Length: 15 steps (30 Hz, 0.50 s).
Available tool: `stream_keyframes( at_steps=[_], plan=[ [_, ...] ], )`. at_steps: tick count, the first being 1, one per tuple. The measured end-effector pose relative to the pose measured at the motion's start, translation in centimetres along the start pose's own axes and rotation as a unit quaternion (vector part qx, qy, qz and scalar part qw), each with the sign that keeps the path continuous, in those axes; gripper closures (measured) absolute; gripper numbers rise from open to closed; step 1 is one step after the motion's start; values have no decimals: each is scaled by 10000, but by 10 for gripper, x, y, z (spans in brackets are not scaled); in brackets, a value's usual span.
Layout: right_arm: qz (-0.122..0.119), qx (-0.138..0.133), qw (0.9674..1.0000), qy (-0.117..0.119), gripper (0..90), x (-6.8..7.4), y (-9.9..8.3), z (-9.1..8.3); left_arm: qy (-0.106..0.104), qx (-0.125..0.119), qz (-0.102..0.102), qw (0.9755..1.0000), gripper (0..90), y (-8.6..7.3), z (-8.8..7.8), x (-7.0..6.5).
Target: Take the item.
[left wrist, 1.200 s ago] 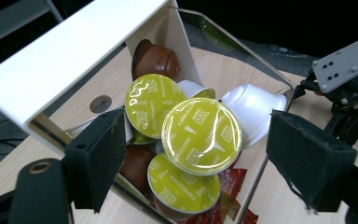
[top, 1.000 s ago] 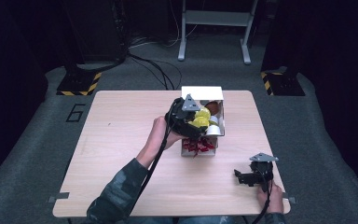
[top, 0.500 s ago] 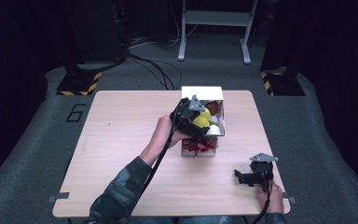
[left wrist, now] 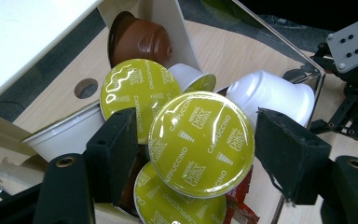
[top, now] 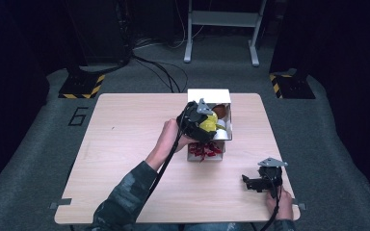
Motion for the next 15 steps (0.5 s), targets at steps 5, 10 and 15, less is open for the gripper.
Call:
stream_keyframes(
  at_steps=[5, 10, 15],
  plan=[
    [-11, 4, 10000, 8, 0, 0, 0, 0, -28, 29, 43, 10000, 347, -1, 0, -1],
    [15, -7, 10000, -5, 0, 0, 0, 0, 58, 55, 82, 9999, 363, -3, 0, -4],
    [-11, 5, 10000, 7, 0, 0, 0, 0, 88, 77, 65, 9999, 370, -3, 0, -4]
  ],
)
Point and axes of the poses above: each handheld gripper's, and its own axes: z roughly forward along the jaws, y roughly out of its top, x roughly to its left, the point moved 5 cm from there along z, roughly forward along the jaws, and after that the axes turned 3 degrees about y, right-handed, at the moved point
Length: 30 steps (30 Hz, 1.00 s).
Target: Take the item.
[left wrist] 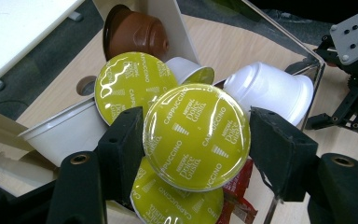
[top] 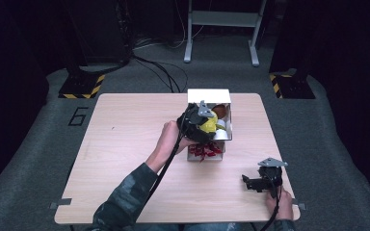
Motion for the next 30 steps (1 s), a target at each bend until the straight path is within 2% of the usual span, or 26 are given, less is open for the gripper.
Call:
stream_keyframes(
  at_steps=[9, 24, 30],
  plan=[
    [0, 0, 10000, -1, 0, 0, 0, 0, 62, 10, 26, 10000, 373, 0, -1, -2],
    [24, -9, 10000, -12, 0, 0, 0, 0, 21, -303, -67, 9995, 374, 4, -16, 3],
    [21, -6, 10000, -11, 0, 0, 0, 0, 119, -424, -87, 9990, 374, 5, -28, 6]
  ],
)
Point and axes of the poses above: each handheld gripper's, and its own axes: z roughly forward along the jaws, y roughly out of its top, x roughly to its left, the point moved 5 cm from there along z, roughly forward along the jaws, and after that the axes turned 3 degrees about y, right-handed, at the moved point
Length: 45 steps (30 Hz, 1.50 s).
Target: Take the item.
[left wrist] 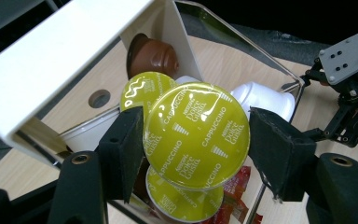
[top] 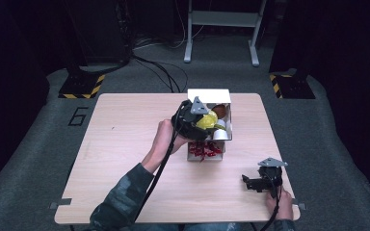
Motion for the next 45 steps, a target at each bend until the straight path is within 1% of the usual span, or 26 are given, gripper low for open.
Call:
stream_keyframes(
  at_steps=[2, 5, 6, 8, 9, 10, 12, 14, 15, 16, 17, 18, 20, 22, 24, 25, 26, 30, 31, 32, 34, 36, 40, 42, 44, 45],
  plan=[
    [-2, 1, 10000, 1, 0, 0, 0, 0, 6, -27, 17, 10000, 375, 0, -4, 2],
    [1, 1, 10000, 0, 0, 0, 0, 0, 40, -92, -55, 9999, 374, 1, -9, 3],
    [2, 0, 10000, -1, 0, 0, 0, 0, 42, -117, -36, 9999, 375, 1, -13, 5],
    [6, -1, 10000, -1, 0, 0, 0, 0, 63, -147, -59, 9999, 374, 1, -15, 6],
    [4, 0, 10000, 0, 0, 0, 0, 0, 74, -168, -42, 9998, 374, 1, -20, 7],
    [5, 0, 10000, 1, 0, 0, 0, 0, 74, -168, -42, 9998, 375, 1, -20, 7],
    [4, 0, 10000, 2, 0, 0, 0, 0, 112, -258, -96, 9996, 375, 1, -26, 9],
    [-5, 3, 10000, 8, 0, 0, 0, 0, 96, -248, -94, 9996, 375, 0, -28, 10],
    [2, -1, 10000, 0, 0, 0, 0, 0, 143, -299, -121, 9994, 375, 1, -30, 10],
    [-1, 1, 10000, 8, 0, 0, 0, 0, 154, -319, -116, 9993, 374, 0, -35, 12],
    [4, -3, 10000, 1, 0, 0, 0, 0, 154, -319, -116, 9993, 375, 0, -35, 12],
    [1, -2, 10000, 2, 0, 0, 0, 0, 187, -366, -156, 9990, 375, -1, -40, 13],
    [1, -2, 10000, 1, 0, 0, 0, 0, 202, -379, -152, 9990, 375, -2, -42, 14],
    [4, -4, 10000, 1, 0, 0, 0, 0, 241, -399, -159, 9988, 375, -5, -49, 17],
    [-12, -9, 10000, -1, 0, 0, 0, 0, 252, -423, -193, 9986, 375, -6, -51, 18],
    [4, -3, 10000, 1, 0, 0, 0, 0, 278, -430, -153, 9986, 375, -7, -54, 20],
    [-1, -2, 10000, 1, 0, 0, 0, 0, 298, -473, -237, 9982, 375, -10, -58, 21],
    [6, -5, 10000, -1, 0, 0, 0, 0, 354, -518, -289, 9976, 375, -14, -63, 25],
    [-1, -3, 10000, 3, 0, 0, 0, 0, 382, -512, -269, 9976, 375, -15, -65, 27],
    [-1, -3, 10000, 3, 0, 0, 0, 0, 413, -533, -315, 9972, 375, -17, -67, 28],
    [4, -5, 10000, -1, 0, 0, 0, 0, 443, -553, -337, 9969, 375, -20, -70, 31],
    [6, -4, 10000, 0, 0, 0, 0, 0, 475, -538, -404, 9966, 375, -26, -75, 35],
    [3, -3, 10000, 1, 0, 0, 0, 0, 542, -550, -463, 9959, 375, -31, -78, 38],
    [-25, 7, 10000, 13, 0, 0, 0, 0, 584, -529, -455, 9959, 375, -36, -81, 42],
    [2, -4, 10000, 0, 0, 0, 0, 0, 611, -527, -518, 9954, 375, -40, -82, 43],
    [6, -5, 10000, -1, 0, 0, 0, 0, 641, -510, -488, 9954, 375, -42, -83, 45]
  ],
)
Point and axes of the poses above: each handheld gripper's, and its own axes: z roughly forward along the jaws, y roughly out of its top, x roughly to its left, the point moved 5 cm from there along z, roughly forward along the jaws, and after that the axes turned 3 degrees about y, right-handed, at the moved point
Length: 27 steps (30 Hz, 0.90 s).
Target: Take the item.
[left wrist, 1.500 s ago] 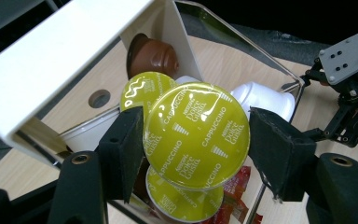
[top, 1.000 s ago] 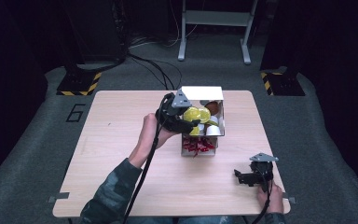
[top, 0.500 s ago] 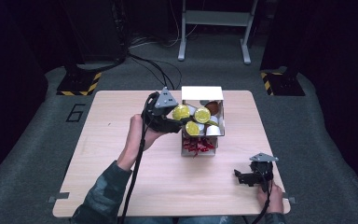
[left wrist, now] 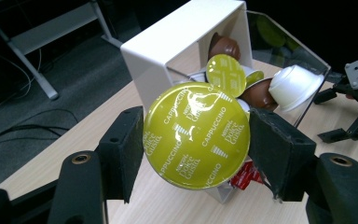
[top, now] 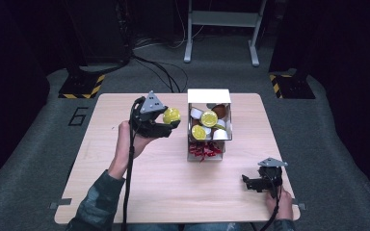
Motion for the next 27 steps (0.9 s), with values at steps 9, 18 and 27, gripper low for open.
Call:
stream_keyframes(
  at_steps=[9, 18, 27],
  plan=[
    [-2, 2, 10000, 1, 0, 0, 0, 0, 26, 84, -232, 9997, 375, -18, -2, 13],
    [-2, 5, 10000, 1, 0, 0, 0, 0, 147, 224, -478, 9985, 375, -42, 2, 26],
    [0, 4, 10000, 1, 0, 0, 0, 0, 241, 404, -702, 9964, 375, -66, 12, 41]
  ],
)
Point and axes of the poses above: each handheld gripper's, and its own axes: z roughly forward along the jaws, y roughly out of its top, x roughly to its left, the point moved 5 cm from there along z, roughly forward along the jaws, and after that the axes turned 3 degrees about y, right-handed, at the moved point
